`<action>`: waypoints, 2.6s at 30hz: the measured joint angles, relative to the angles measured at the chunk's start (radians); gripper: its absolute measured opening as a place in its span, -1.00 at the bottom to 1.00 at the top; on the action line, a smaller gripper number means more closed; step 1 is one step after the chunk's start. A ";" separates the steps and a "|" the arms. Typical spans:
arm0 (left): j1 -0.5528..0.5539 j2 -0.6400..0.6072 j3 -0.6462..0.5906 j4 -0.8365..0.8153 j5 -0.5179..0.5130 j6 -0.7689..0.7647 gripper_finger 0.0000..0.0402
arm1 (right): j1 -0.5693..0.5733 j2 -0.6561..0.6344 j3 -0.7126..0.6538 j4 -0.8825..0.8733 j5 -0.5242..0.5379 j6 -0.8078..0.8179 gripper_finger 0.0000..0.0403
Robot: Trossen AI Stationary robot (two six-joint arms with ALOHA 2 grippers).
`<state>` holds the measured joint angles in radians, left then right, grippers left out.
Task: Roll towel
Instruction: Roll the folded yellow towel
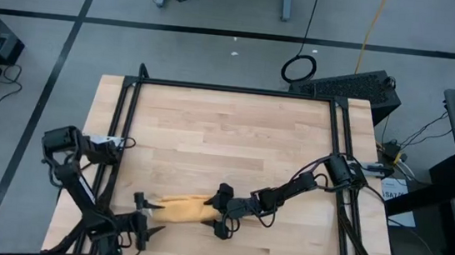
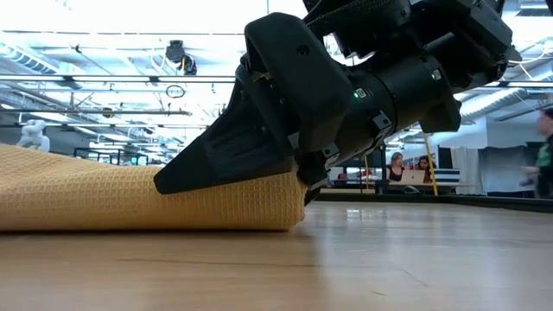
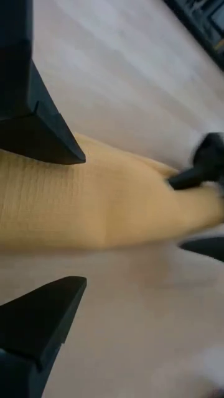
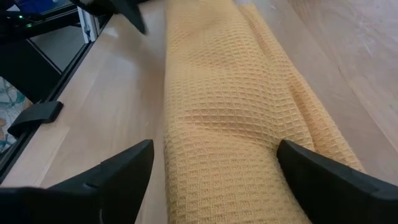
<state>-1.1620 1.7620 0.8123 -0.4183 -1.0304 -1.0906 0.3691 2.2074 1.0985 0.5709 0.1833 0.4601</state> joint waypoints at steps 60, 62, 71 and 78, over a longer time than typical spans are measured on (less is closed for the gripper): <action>-0.005 0.096 -0.018 -0.009 0.140 -0.213 0.29 | 0.095 -0.077 -0.028 -0.009 0.286 -0.341 0.67; -0.005 0.096 -0.018 -0.009 0.141 -0.213 0.29 | 0.076 -0.077 -0.061 0.078 0.238 -0.331 0.67; -0.005 0.096 -0.018 -0.007 0.136 -0.213 0.29 | 0.035 -0.077 -0.167 0.260 0.102 -0.240 0.67; -0.005 0.095 -0.018 -0.006 0.136 -0.213 0.24 | 0.038 -0.077 -0.166 0.249 0.097 -0.166 0.38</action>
<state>-1.1675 1.8565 0.7944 -0.4244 -0.8943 -1.3037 0.4072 2.1307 0.9321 0.8203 0.2802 0.2937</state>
